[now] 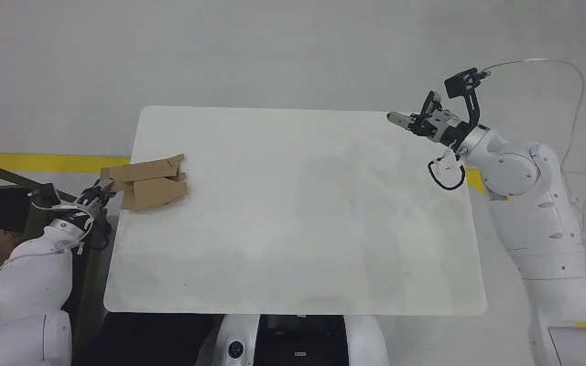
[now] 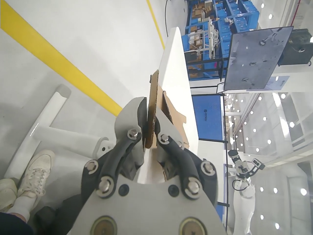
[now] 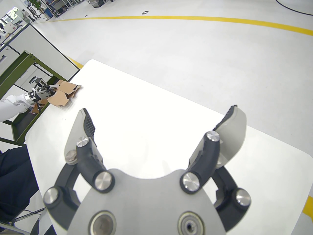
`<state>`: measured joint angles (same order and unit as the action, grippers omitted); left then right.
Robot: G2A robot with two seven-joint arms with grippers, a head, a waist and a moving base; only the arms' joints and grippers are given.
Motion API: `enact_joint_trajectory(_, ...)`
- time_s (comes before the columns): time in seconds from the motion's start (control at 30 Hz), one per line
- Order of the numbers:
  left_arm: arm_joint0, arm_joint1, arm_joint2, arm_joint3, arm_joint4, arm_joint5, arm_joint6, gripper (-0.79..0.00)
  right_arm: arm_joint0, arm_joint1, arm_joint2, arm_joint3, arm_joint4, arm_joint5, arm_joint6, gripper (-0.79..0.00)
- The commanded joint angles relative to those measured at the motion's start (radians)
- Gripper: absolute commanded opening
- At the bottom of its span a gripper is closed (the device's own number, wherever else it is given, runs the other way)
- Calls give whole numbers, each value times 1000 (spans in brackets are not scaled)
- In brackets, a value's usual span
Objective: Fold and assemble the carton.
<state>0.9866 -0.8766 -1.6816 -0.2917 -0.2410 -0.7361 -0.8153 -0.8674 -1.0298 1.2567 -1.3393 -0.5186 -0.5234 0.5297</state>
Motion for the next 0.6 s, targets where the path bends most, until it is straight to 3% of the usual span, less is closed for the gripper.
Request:
enact_joint_trajectory(0.0,-1,3,-11,1,-27,6,-19,-785,0,0,0,0,0,0,0,0)
enact_joint_trajectory(0.37,-22,22,-70,-46,-167,19,-142,-785,0,0,0,0,0,0,0,0)
enact_joint_trajectory(0.57,-52,25,-83,-116,-228,11,-237,-785,0,0,0,0,0,0,0,0)
